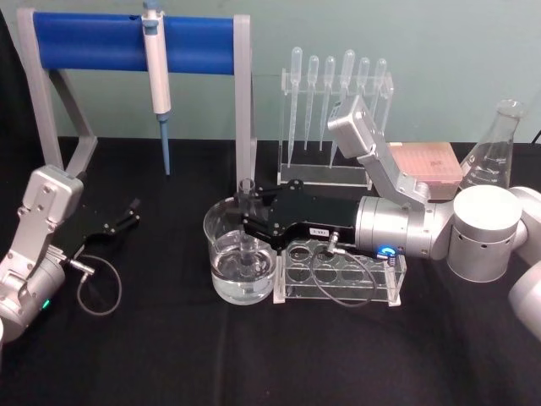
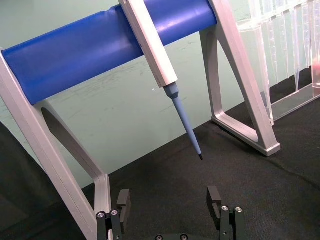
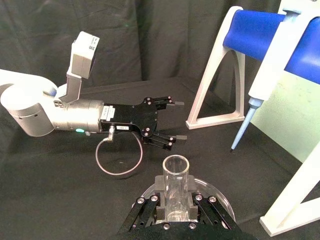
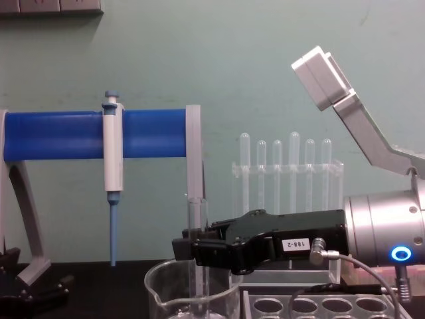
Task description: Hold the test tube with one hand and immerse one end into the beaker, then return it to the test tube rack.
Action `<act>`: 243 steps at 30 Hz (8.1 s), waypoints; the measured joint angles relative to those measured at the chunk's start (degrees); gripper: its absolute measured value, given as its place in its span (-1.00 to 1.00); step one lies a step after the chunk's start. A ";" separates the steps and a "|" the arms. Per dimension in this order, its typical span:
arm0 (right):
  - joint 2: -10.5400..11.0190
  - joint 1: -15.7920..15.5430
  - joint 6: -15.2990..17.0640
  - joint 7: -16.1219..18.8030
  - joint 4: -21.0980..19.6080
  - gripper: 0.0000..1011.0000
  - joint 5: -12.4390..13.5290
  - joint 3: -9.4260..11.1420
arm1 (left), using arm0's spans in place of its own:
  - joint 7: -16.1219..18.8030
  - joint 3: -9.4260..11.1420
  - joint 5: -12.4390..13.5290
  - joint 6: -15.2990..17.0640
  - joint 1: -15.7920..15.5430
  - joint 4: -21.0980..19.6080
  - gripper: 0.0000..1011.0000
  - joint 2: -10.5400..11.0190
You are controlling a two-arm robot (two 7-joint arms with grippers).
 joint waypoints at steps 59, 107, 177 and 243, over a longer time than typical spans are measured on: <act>0.02 0.04 0.05 -0.08 -0.02 -0.52 0.00 -0.02 | 0.00 0.00 0.00 0.00 0.01 0.00 0.98 0.00; 0.02 0.04 0.05 -0.09 -0.03 -0.52 -0.01 -0.02 | 0.00 0.00 0.00 0.00 0.00 0.00 0.98 0.00; 0.02 0.04 0.05 -0.09 -0.02 -0.52 0.00 -0.02 | 0.00 0.00 0.00 0.00 0.00 0.00 0.98 0.00; 15.16 -6.27 8.22 -8.65 -30.00 -0.53 7.71 9.67 | 0.00 0.00 0.00 0.00 0.00 0.00 0.98 0.00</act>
